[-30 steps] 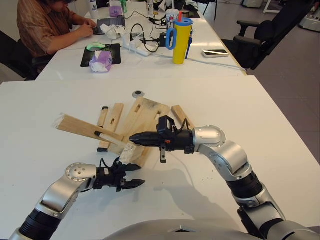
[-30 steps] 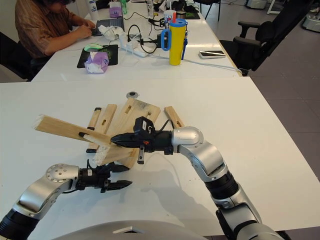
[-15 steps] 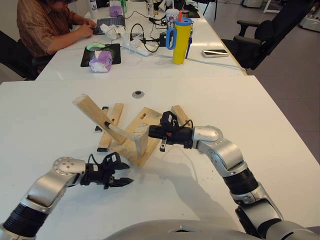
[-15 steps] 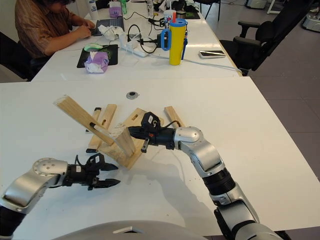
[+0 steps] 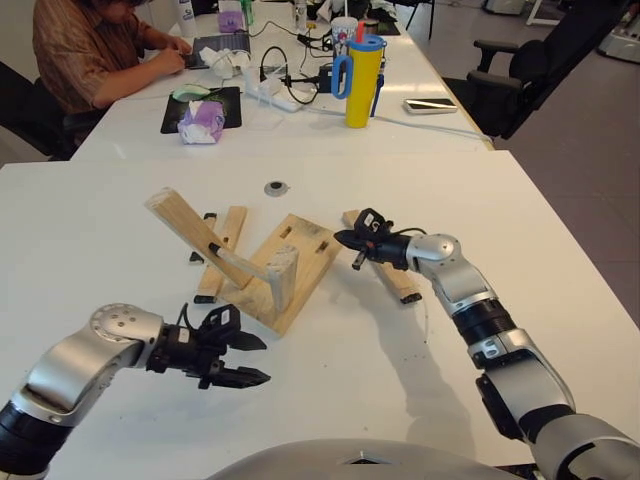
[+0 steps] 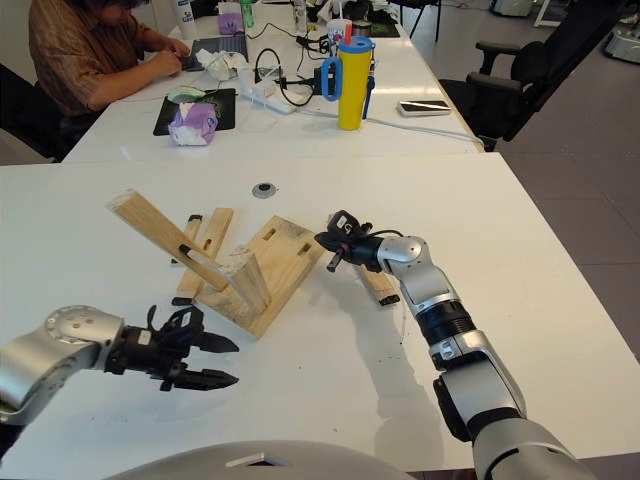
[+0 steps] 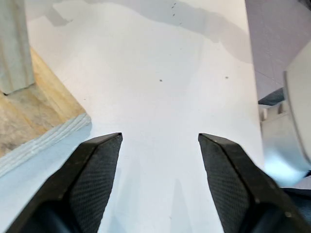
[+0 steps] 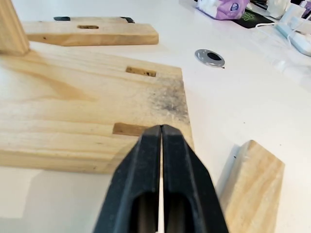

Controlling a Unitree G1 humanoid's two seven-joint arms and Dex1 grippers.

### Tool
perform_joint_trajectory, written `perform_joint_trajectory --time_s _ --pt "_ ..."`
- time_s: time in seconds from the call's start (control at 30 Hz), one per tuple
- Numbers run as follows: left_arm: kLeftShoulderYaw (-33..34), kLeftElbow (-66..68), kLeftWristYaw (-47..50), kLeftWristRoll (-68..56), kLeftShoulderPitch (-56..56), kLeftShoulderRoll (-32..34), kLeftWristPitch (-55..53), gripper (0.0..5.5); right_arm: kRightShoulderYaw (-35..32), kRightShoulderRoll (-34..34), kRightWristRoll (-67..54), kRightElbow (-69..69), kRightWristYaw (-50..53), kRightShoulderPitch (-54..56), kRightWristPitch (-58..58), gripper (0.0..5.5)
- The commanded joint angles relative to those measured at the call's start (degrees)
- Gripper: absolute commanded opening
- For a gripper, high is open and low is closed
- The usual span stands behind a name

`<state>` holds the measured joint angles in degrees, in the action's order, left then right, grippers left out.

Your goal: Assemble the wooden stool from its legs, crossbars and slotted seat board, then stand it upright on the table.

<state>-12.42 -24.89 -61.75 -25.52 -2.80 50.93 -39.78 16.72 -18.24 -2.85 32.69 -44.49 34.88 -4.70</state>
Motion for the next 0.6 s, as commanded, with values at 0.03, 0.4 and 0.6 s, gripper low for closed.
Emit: perform_joint_trajectory --time_s 0.03,0.4,0.6 --pt "-3.34 0.65 3.14 3.23 -0.86 -2.21 0.98 2.94 0.47 1.43 2.52 7.09 -0.98 4.37 4.32 0.0" --pt "-6.0 1.59 7.24 4.68 -1.39 -6.41 0.76 2.94 8.03 2.97 12.9 19.15 -8.76 10.32 4.94 0.0" --pt "-5.07 2.11 12.3 6.12 -0.92 -9.26 0.32 2.94 13.2 -1.53 15.54 9.28 -18.19 4.83 -3.8 0.0"
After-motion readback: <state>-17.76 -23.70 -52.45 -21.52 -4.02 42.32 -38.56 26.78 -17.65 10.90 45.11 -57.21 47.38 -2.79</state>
